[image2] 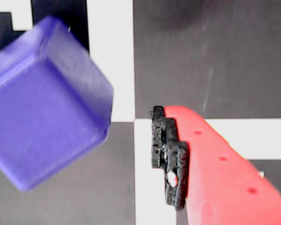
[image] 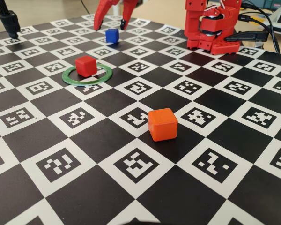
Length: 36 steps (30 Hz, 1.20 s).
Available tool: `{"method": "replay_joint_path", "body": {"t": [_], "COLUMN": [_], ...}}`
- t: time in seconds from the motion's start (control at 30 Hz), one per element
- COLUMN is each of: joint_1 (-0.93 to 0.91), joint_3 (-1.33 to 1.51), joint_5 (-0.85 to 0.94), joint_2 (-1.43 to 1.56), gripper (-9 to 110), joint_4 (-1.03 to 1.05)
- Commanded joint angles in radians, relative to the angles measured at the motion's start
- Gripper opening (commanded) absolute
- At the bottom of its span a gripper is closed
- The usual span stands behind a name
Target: Grab the red cube then put it in the green circle then put the blue cube on top and finally the orange cube on top
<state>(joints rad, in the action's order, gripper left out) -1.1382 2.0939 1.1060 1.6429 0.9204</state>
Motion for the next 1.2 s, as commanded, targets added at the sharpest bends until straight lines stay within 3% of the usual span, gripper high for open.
{"method": "replay_joint_path", "body": {"t": [0.0, 1.17], "joint_1": [-0.012, -0.011], "joint_3": [-0.014, -0.028], "joint_5": [0.009, 0.109], "joint_2": [0.003, -0.052], "gripper": [48, 48], "joint_4": [-0.025, -0.086]}}
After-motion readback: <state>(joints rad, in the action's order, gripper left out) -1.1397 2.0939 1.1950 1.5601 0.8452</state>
